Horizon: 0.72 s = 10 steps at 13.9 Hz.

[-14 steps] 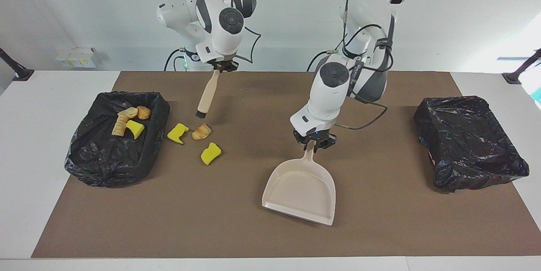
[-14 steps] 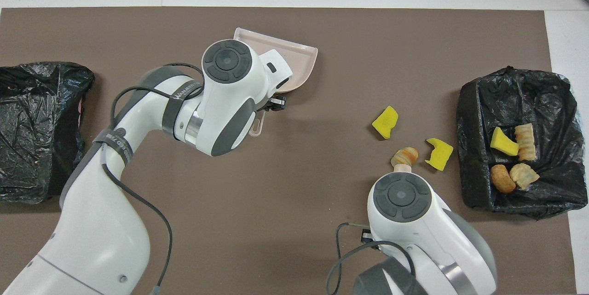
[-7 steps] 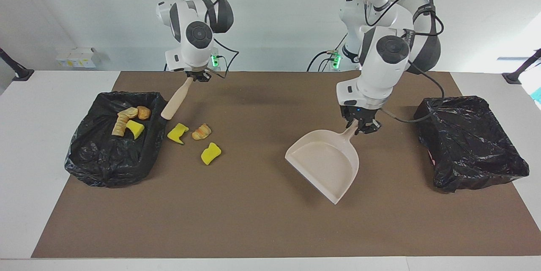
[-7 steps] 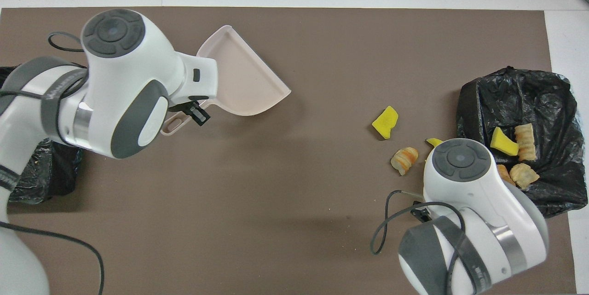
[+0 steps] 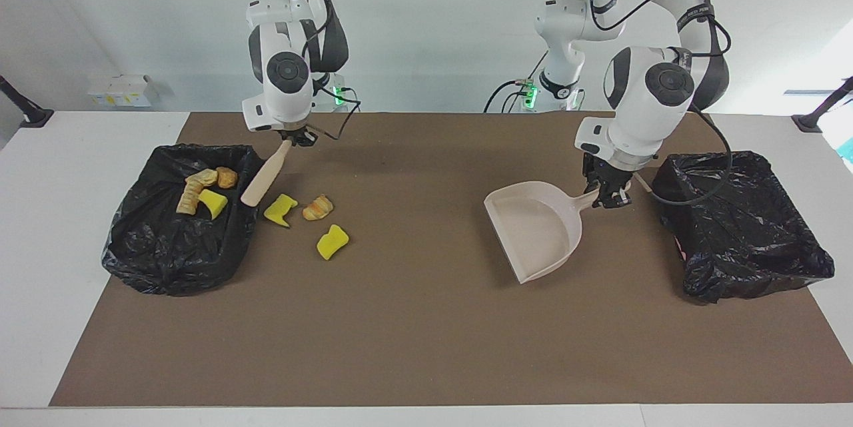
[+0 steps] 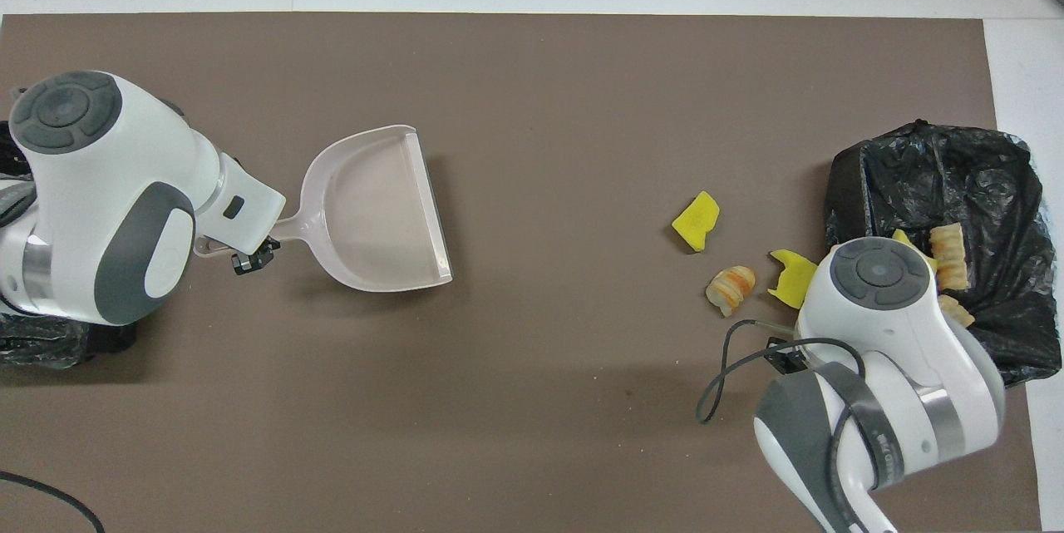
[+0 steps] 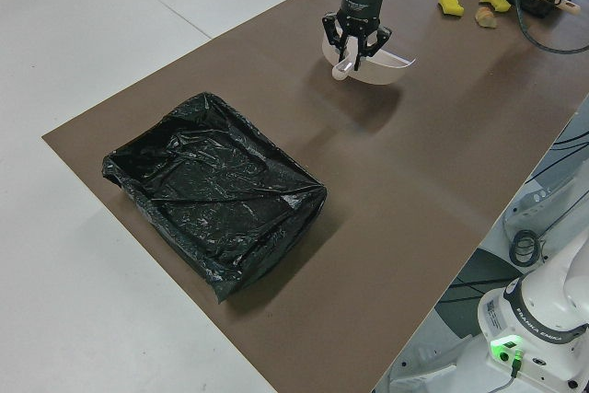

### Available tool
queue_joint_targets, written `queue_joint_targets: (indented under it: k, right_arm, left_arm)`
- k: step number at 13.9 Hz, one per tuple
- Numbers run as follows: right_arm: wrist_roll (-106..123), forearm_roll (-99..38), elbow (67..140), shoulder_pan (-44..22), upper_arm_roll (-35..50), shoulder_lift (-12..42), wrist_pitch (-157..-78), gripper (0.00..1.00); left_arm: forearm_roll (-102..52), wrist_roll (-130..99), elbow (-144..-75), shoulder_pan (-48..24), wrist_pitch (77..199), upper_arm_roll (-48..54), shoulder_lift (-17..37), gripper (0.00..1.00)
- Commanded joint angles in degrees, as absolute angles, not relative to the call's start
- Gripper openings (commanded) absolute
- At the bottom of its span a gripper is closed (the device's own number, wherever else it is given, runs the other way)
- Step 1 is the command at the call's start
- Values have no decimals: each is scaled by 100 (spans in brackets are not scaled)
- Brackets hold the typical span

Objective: Sweep and dump trash in bin

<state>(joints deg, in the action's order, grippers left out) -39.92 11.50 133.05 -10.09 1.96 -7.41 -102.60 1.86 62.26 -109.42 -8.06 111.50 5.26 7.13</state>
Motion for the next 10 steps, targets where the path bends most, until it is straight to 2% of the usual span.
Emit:
queue_joint_targets:
  k: [1, 6, 10]
  right_arm:
    - [-3500, 1248, 13324, -914, 255, -651, -10564, 0]
    - [-2805, 539, 13254, -1010, 264, -537, -10985, 0]
    - [-2347, -166, 12859, -1484, 272, -326, -11004, 0]
  left_arm:
    - [220, 6346, -11565, -800, 11557, 554, 352, 0]
    - [211, 6311, -12111, -914, 11751, 580, 150, 0]
    - [167, 5916, -12287, -1011, 11777, 589, 105, 0]
